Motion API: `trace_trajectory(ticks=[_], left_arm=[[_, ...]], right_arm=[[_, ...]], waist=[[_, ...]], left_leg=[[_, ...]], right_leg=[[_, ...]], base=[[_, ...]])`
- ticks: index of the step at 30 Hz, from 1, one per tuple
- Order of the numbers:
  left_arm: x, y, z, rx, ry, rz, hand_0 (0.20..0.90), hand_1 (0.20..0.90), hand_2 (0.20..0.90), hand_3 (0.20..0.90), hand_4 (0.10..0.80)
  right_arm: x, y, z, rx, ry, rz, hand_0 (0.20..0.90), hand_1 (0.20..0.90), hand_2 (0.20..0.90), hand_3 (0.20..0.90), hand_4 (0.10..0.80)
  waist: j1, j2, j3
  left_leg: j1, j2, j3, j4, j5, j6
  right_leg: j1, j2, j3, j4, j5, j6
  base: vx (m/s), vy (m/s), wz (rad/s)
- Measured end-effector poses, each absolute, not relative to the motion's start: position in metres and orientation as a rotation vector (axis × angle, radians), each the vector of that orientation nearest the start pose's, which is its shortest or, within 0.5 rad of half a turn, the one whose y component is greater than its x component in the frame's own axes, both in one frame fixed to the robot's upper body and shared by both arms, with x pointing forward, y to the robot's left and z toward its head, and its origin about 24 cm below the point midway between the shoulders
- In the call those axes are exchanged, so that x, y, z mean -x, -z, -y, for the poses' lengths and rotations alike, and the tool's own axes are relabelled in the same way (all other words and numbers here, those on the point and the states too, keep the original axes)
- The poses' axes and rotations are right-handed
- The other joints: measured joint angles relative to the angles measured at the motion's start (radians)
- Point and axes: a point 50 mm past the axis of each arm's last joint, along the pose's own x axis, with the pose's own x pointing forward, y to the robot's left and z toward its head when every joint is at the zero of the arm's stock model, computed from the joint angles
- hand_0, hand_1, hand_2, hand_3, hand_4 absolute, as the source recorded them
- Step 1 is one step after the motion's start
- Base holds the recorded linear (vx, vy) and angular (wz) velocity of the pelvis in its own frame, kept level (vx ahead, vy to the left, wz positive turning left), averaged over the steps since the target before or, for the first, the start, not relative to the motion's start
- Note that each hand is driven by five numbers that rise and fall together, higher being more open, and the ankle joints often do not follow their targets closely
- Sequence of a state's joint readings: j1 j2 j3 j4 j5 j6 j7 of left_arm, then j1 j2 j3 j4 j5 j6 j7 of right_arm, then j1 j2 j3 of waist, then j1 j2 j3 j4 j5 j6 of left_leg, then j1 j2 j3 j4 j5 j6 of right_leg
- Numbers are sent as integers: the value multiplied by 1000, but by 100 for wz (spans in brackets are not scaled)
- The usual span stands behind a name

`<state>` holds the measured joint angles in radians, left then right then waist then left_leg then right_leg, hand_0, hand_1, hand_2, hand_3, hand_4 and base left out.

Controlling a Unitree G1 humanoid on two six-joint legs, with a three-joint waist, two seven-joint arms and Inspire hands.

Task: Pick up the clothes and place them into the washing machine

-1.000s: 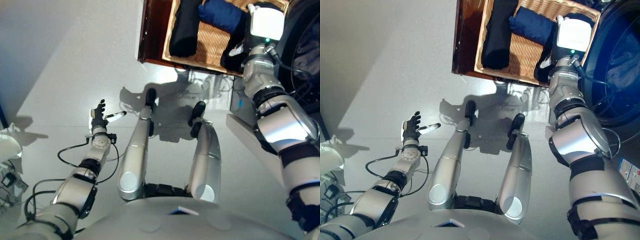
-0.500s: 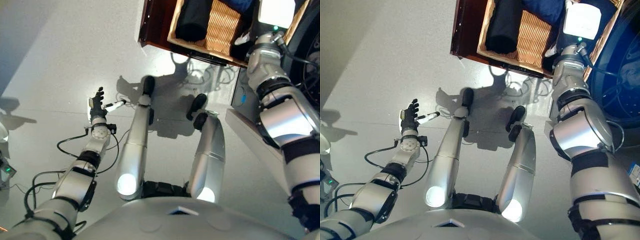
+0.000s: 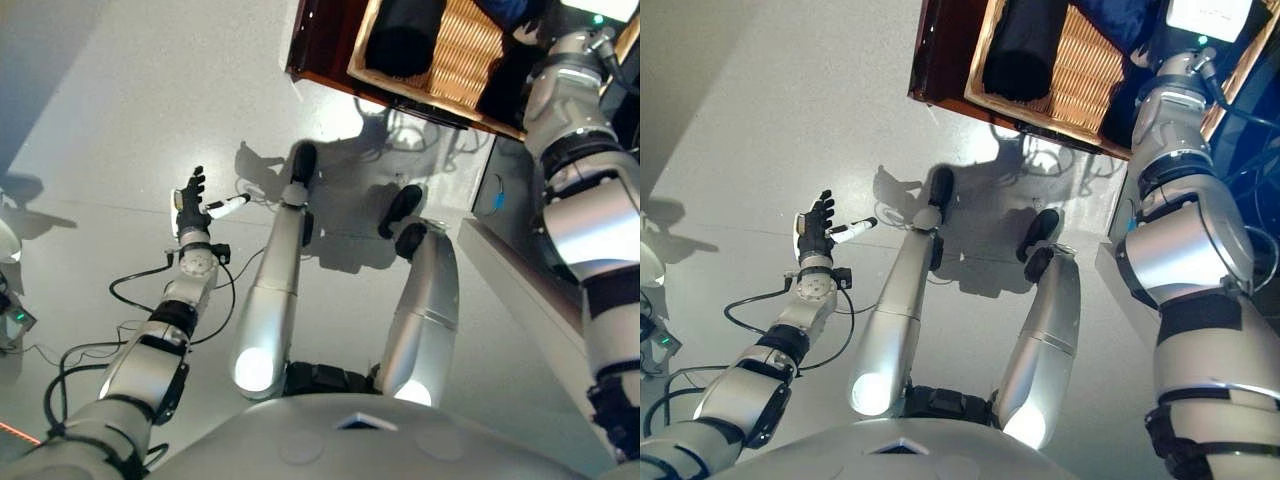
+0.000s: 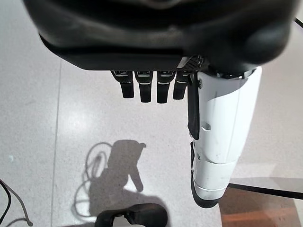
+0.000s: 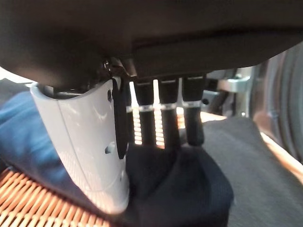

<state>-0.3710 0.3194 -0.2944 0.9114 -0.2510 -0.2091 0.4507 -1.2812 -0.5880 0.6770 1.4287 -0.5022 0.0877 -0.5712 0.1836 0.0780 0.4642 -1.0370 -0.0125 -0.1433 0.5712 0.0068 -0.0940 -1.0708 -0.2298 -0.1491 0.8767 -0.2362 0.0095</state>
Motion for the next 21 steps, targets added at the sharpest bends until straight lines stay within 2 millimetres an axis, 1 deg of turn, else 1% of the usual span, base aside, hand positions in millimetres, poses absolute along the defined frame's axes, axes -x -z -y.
trace_trajectory(ticks=[5, 10, 14, 16, 18, 21], left_arm=[[-290, 29, -218, -308, -356, -291, 900, 900, 900, 900, 800], [-290, 30, -219, -309, -359, -291, 900, 900, 900, 900, 800], [-289, 30, -220, -312, -361, -296, 900, 900, 900, 900, 800], [-288, 33, -221, -317, -366, -309, 900, 900, 900, 900, 800], [-285, 37, -224, -327, -373, -332, 900, 900, 900, 900, 800], [-284, 38, -227, -338, -379, -338, 900, 900, 900, 900, 800]], right_arm=[[-404, -220, 274, 1564, 641, 84, 200, 200, 200, 200, 300], [-404, -218, 275, 1566, 640, 79, 200, 200, 200, 200, 300], [-404, -217, 274, 1553, 638, 83, 200, 200, 200, 200, 300], [-405, -217, 271, 1545, 632, 96, 200, 200, 200, 200, 300], [-407, -219, 266, 1535, 622, 126, 200, 200, 200, 200, 300], [-409, -225, 257, 1469, 627, 181, 200, 200, 200, 200, 300]], waist=[[5, 2, 0], [17, 6, -3], [18, 6, -2], [17, 6, -2], [11, 7, -3], [-6, 8, -8]], left_leg=[[12, -1, 2, -9, 1, 2], [76, 1, 7, -46, 8, 5], [113, 4, 13, -81, 21, 10], [142, 8, 20, -99, 26, 14], [188, 12, 33, -129, 30, 23], [229, 12, 43, -161, 35, 33]], right_leg=[[12, 0, 1, -10, 2, 3], [64, 1, 5, -34, 5, 7], [100, 8, 6, -72, 24, 12], [129, 14, 9, -102, 39, 17], [174, 19, 16, -143, 55, 27], [213, 21, 22, -182, 69, 37]], base=[[7, 1, -1], [4, -4, -3], [19, 12, -7], [20, 24, -17], [21, 25, -19], [-7, 47, -9]])
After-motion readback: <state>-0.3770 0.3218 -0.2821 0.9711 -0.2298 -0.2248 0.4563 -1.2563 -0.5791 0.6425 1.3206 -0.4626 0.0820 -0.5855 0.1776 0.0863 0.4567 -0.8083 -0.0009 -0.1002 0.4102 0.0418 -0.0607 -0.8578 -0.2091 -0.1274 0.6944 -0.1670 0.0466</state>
